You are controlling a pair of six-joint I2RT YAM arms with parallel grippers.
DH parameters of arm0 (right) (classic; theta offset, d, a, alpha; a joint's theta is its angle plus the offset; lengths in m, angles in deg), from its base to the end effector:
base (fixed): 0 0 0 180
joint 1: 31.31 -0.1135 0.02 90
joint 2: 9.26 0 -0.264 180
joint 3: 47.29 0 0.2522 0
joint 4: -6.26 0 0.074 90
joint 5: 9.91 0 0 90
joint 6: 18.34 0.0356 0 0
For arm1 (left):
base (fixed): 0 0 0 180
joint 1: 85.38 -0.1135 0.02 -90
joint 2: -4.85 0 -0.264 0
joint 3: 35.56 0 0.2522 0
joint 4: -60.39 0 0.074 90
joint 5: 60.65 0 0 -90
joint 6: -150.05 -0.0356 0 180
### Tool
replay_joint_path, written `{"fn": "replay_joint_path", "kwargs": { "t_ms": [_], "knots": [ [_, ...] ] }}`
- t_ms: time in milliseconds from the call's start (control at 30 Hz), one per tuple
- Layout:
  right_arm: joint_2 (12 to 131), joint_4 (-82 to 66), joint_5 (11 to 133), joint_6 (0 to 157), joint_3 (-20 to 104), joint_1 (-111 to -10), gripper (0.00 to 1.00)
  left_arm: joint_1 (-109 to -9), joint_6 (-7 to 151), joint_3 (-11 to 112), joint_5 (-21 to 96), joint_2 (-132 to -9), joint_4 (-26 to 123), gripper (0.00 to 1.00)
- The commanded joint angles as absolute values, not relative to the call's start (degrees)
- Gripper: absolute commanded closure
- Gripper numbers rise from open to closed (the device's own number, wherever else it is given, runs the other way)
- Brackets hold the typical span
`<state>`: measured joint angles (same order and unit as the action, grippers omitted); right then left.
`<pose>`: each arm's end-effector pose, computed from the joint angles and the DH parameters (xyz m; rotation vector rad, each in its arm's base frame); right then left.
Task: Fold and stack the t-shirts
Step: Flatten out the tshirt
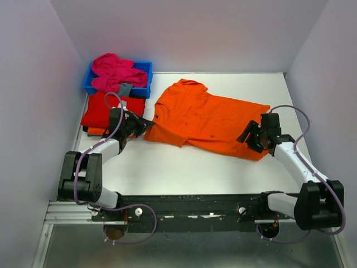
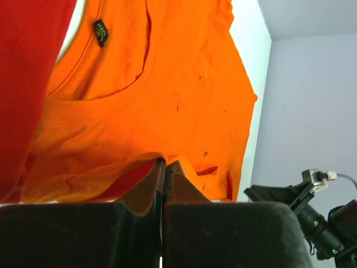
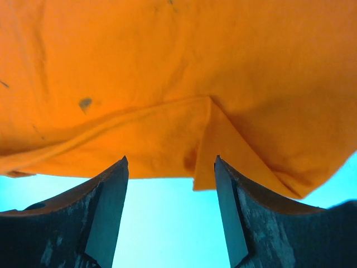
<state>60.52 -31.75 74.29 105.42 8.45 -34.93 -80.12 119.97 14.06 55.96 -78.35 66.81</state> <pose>0.2400 0.0188 0.2138 0.6120 2.4415 0.3981 0.2903 -0.0427 0.1878 -0.7214 2.0822 -1.1522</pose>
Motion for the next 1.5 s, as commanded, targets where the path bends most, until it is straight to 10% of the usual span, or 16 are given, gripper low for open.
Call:
{"fn": "replay_joint_path", "kwargs": {
  "t_ms": [0, 400, 733, 1000, 1267, 1333, 1400, 1467],
  "knots": [
    [57.2, -35.8, 79.2, 104.4, 4.6, -38.1, 0.30, -80.1, 120.8, 16.3, 56.2, -79.4, 70.5, 1.00],
    [67.5, -44.3, 99.4, 110.7, 10.7, -49.5, 0.47, -80.0, 121.8, 14.2, 58.5, -80.6, 74.4, 1.00],
    [62.5, -49.7, 102.6, 116.7, 8.2, -49.9, 0.92, -80.0, 121.2, 14.2, 58.8, -80.2, 74.1, 1.00],
    [53.8, -59.7, 110.5, 124.8, 9.9, -49.8, 0.99, -80.0, 122.3, 12.1, 58.6, -78.7, 75.3, 1.00],
    [51.2, -63.6, 103.2, 122.6, 8.9, -49.9, 0.87, -79.7, 122.5, 8.2, 57.7, -71.3, 72.0, 1.00],
    [51.0, -65.2, 102.4, 124.7, 9.4, -50.2, 0.67, -79.7, 121.9, 7.5, 56.9, -68.1, 69.6, 1.00],
    [49.7, -66.7, 103.4, 126.7, 9.8, -50.2, 0.26, -79.7, 121.2, 7.2, 55.6, -64.9, 66.6, 1.00],
    [47.3, -67.3, 105.4, 128.5, 9.4, -50.2, 0.23, -79.7, 120.4, 6.9, 54.7, -61.6, 63.8, 1.00]
  ]
}}
